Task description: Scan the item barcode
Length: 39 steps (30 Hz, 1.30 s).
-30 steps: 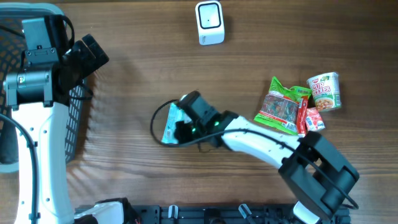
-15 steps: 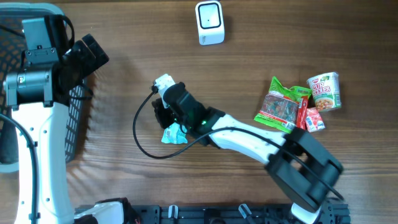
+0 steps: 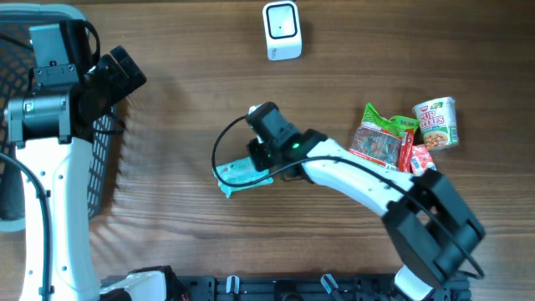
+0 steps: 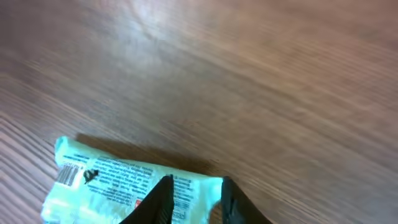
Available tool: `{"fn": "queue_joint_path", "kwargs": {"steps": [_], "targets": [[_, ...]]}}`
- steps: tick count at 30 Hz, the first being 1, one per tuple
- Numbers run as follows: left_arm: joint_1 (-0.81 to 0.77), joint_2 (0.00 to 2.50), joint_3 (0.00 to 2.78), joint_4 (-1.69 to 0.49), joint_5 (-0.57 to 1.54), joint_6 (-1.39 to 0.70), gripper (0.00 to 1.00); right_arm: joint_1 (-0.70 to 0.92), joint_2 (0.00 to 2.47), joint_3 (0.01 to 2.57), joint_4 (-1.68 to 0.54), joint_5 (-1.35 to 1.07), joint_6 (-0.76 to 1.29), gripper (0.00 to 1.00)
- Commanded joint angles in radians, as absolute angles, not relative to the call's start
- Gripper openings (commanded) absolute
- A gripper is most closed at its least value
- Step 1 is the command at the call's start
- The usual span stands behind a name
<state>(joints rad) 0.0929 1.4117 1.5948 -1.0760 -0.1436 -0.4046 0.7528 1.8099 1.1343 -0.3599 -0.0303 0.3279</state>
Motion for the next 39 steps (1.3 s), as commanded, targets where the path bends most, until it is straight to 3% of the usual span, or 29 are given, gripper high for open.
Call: {"fn": "queue_joint_path", "kwargs": {"steps": [1, 2, 8, 9, 10, 14, 19, 20, 22, 25, 27, 29, 36, 39], "targets": [[0.099, 1.404, 1.604, -1.073, -0.142, -0.396, 1.0, 0.677, 1.674, 1.161, -0.387, -0.235, 0.333, 0.61], [0.099, 1.404, 1.604, -1.074, -0.142, -0.396, 1.0, 0.648, 1.65, 1.161, -0.439, -0.279, 0.377, 0.73], [0.099, 1.404, 1.604, -1.074, -0.142, -0.396, 1.0, 0.647, 1.734, 1.095, -0.485, -0.402, 0.521, 0.8], [0.099, 1.404, 1.604, -1.074, -0.142, -0.396, 1.0, 0.656, 1.763, 1.092, -0.472, -0.402, 0.568, 0.91], [0.099, 1.404, 1.604, -1.074, -0.142, -0.396, 1.0, 0.666, 1.787, 1.092, -0.464, -0.401, 0.605, 0.94], [0.099, 1.404, 1.604, -1.074, -0.142, -0.396, 1.0, 0.723, 1.875, 1.092, -0.419, -0.398, 0.72, 0.93], [0.099, 1.404, 1.604, -1.074, -0.142, -0.397, 1.0, 0.761, 1.929, 1.092, -0.419, -0.368, 0.893, 0.71], [0.099, 1.404, 1.604, -1.074, -0.142, -0.396, 1.0, 0.761, 1.929, 1.092, -0.419, -0.33, 0.894, 0.52], [0.099, 1.404, 1.604, -1.074, -0.142, -0.396, 1.0, 0.76, 1.929, 1.092, -0.419, -0.321, 0.89, 0.36], [0.099, 1.404, 1.604, -1.074, -0.142, -0.396, 1.0, 0.76, 1.929, 1.092, -0.419, -0.321, 0.87, 0.2], [0.099, 1.404, 1.604, -1.074, -0.142, -0.396, 1.0, 0.76, 1.929, 1.092, -0.419, -0.321, 0.844, 0.16], [0.099, 1.404, 1.604, -1.074, -0.142, -0.396, 1.0, 0.76, 1.929, 1.092, -0.411, -0.321, 0.759, 0.05], [0.099, 1.404, 1.604, -1.074, -0.142, -0.396, 1.0, 0.636, 1.872, 1.094, -0.364, -0.336, 0.518, 0.04], [0.099, 1.404, 1.604, -1.074, -0.142, -0.396, 1.0, 0.601, 1.866, 1.094, -0.331, -0.499, 0.392, 0.04]]}}
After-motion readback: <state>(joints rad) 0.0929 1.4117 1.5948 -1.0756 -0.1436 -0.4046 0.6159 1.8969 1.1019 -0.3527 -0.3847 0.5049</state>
